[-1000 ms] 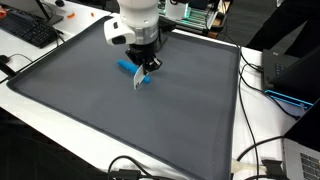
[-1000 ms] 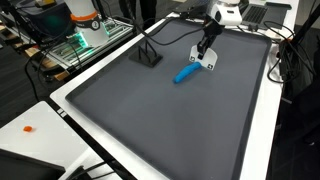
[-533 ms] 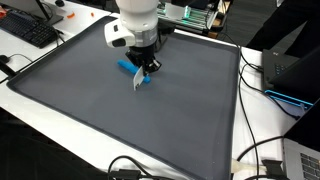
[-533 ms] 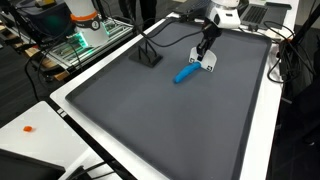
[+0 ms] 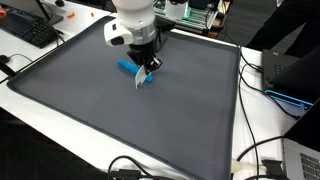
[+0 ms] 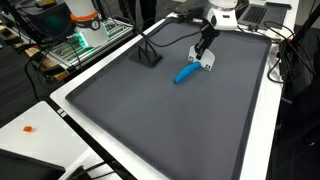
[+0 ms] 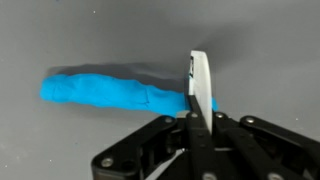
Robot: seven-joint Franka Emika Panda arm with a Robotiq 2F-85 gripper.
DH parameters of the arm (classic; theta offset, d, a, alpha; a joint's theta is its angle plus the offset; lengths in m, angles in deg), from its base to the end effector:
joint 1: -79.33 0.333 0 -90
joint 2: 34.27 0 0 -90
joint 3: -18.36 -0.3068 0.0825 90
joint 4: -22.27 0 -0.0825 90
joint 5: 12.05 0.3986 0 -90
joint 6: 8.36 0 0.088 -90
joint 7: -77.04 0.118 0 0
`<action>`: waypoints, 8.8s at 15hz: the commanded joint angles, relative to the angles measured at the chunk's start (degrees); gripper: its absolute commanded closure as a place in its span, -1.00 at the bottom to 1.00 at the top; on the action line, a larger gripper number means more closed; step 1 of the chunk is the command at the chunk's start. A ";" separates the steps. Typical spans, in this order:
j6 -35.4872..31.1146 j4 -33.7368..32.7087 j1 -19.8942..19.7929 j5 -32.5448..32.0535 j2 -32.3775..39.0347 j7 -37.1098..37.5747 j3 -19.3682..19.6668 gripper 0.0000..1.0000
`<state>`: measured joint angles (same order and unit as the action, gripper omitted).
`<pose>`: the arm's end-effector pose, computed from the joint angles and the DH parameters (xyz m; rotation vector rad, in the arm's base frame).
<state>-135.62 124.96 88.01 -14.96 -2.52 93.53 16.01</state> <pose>0.6353 0.1206 0.2025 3.0889 -0.1032 -0.1812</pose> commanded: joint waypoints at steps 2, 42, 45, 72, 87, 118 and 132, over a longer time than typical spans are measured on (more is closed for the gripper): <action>0.45 4.86 -1.53 5.36 -2.19 -3.68 -1.53 0.98; 1.50 2.87 -1.86 -0.66 -4.58 -6.64 1.31 0.98; 0.52 2.46 -1.84 -0.82 -3.56 -6.85 1.34 0.98; -1.76 5.41 -3.28 1.32 -1.47 -7.82 1.10 0.98; -1.79 9.19 -4.51 7.35 -4.27 -9.01 -0.10 0.98; 1.25 11.23 -4.38 5.10 -12.28 -8.98 1.16 0.98; -1.97 10.19 -3.92 0.08 -9.35 -8.51 1.84 0.98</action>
<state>-136.11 135.07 83.88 -13.59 -12.65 84.62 17.56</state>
